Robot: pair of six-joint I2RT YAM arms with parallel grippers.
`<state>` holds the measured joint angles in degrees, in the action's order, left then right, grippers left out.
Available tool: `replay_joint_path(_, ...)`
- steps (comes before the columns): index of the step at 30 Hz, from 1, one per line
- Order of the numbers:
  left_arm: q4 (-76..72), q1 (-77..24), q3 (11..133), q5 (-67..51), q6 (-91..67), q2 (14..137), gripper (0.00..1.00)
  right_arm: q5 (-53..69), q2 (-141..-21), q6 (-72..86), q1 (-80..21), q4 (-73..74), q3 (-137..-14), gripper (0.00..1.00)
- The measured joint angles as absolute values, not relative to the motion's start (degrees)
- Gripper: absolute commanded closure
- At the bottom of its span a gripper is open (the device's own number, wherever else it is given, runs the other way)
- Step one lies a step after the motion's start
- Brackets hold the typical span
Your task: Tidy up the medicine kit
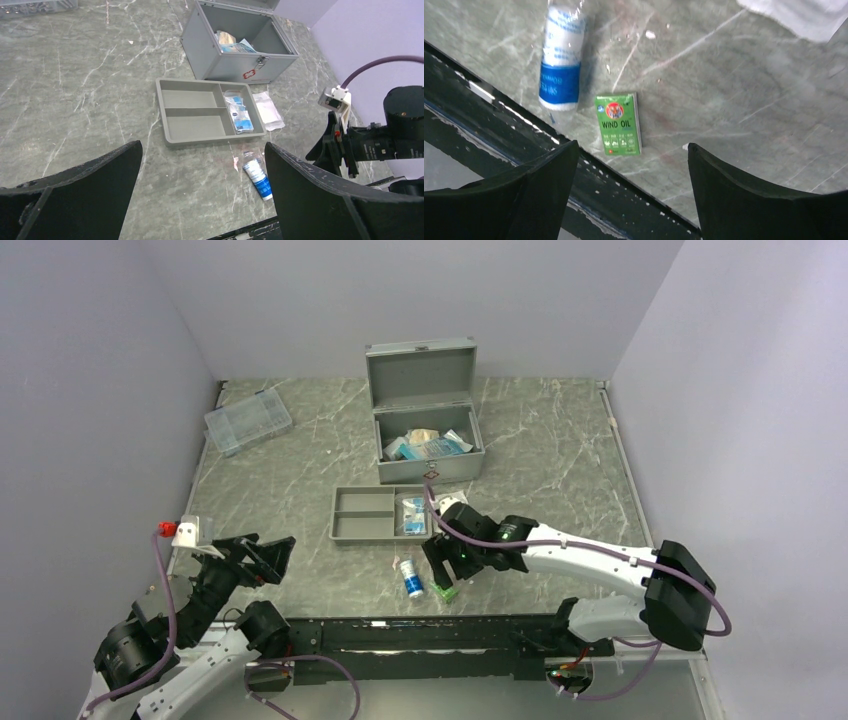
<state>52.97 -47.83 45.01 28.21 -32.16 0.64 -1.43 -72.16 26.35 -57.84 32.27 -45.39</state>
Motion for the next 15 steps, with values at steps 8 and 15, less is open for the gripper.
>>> replay_joint_path(8, 52.99, -47.83, 45.01, 28.25, -32.16, 0.97, 0.01, -1.61, -74.91, 27.66, -62.46, 32.97, -44.23, 0.24)
replay_joint_path(15, 52.99, -47.83, 45.01, 28.27, -32.16, 1.02, 0.01, -2.59, -81.67, 27.64, -64.82, 32.93, -44.69, 0.24)
